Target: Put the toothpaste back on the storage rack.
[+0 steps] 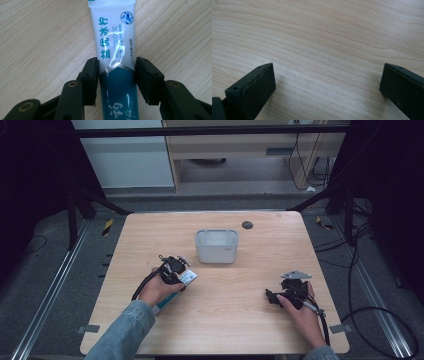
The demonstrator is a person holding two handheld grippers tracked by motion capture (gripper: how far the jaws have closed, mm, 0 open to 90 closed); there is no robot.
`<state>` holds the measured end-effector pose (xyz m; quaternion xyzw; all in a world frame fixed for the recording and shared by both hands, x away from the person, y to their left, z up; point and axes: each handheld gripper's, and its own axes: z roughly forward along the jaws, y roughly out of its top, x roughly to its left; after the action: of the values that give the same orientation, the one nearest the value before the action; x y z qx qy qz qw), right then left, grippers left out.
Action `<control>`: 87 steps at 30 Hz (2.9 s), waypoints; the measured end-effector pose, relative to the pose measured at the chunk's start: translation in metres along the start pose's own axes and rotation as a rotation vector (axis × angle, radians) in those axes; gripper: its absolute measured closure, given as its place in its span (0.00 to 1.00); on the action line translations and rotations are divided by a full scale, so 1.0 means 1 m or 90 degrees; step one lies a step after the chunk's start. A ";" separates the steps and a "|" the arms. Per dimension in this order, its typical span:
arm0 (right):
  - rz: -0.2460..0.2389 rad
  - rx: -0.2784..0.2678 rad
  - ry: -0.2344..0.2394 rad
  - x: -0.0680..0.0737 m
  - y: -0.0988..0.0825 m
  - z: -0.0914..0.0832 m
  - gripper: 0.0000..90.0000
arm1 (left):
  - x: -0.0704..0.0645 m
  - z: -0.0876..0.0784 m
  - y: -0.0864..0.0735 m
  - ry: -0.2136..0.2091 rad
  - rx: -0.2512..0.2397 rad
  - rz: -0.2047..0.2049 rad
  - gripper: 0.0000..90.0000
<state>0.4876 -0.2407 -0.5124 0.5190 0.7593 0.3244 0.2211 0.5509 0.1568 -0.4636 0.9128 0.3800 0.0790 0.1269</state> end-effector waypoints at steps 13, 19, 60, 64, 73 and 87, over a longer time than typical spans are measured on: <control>-0.006 -0.002 -0.003 0.000 0.000 0.000 0.00 | 0.003 -0.001 0.001 -0.015 0.007 -0.007 0.69; -0.004 -0.001 -0.002 0.000 0.000 0.000 0.00 | 0.004 -0.004 0.000 -0.029 -0.008 0.002 0.79; -0.006 -0.001 -0.001 -0.001 0.000 0.000 0.00 | 0.009 -0.095 0.003 0.010 -0.228 -0.028 0.87; -0.002 0.000 0.002 0.000 0.000 0.000 0.00 | 0.006 -0.104 0.010 0.010 -0.248 -0.024 0.87; -0.005 -0.001 -0.001 0.000 0.000 0.000 0.00 | -0.009 -0.117 0.028 0.005 -0.277 -0.001 0.87; -0.004 -0.001 -0.001 0.000 0.000 0.000 0.00 | -0.022 -0.122 0.042 -0.005 -0.290 0.016 0.87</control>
<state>0.4880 -0.2408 -0.5127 0.5165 0.7607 0.3239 0.2230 0.5342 0.1337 -0.3357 0.8655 0.3407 0.1606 0.3301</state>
